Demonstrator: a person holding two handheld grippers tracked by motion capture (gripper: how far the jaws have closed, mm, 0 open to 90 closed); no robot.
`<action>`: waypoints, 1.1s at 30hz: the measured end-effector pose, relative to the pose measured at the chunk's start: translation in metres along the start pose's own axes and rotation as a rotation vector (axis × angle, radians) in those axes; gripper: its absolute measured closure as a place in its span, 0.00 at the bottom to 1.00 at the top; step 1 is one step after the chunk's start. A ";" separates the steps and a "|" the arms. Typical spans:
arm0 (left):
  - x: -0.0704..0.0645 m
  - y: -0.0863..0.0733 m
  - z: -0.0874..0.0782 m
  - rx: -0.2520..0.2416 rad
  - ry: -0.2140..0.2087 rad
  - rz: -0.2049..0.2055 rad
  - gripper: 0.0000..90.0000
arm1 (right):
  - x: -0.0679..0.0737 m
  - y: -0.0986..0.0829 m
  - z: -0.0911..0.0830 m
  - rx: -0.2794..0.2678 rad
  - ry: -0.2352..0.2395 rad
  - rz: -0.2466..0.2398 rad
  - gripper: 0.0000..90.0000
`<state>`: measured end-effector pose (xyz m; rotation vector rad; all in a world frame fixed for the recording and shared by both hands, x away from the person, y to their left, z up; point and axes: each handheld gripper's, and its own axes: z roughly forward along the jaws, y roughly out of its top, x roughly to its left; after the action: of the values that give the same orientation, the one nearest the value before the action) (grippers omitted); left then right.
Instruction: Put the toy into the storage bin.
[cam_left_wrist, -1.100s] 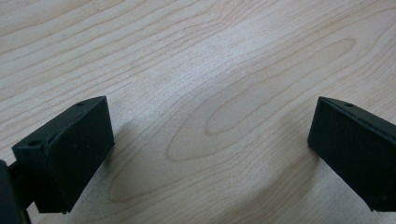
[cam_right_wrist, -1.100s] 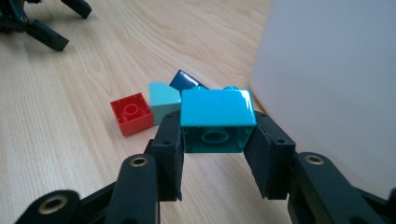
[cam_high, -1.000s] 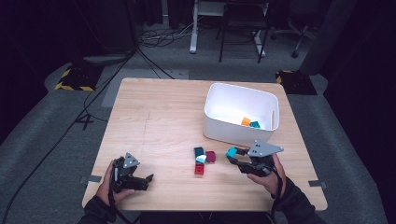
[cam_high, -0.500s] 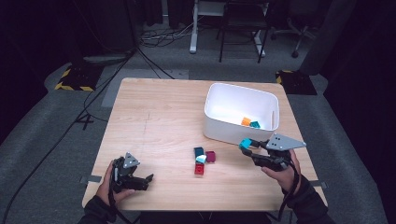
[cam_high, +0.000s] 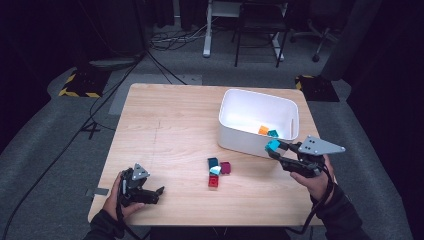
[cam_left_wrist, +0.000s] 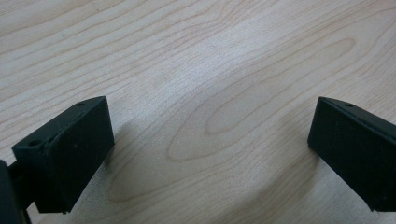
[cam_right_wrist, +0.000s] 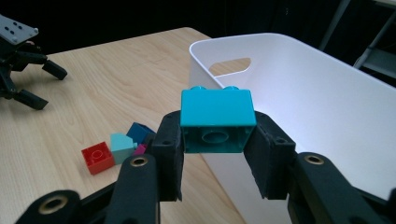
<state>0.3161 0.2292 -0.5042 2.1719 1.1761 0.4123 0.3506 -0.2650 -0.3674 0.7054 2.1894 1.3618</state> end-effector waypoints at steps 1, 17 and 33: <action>0.000 0.000 0.000 0.000 0.000 0.000 0.01 | -0.001 0.002 -0.001 -0.007 -0.003 0.002 0.66; 0.000 0.000 0.000 0.000 0.001 0.000 0.01 | -0.020 0.029 -0.010 -0.052 -0.070 0.000 0.66; 0.000 0.000 0.000 0.000 0.000 0.000 0.01 | -0.049 0.035 0.011 -0.058 -0.107 0.083 0.66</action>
<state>0.3162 0.2293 -0.5042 2.1720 1.1758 0.4125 0.4006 -0.2760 -0.3345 0.8356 2.0499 1.3888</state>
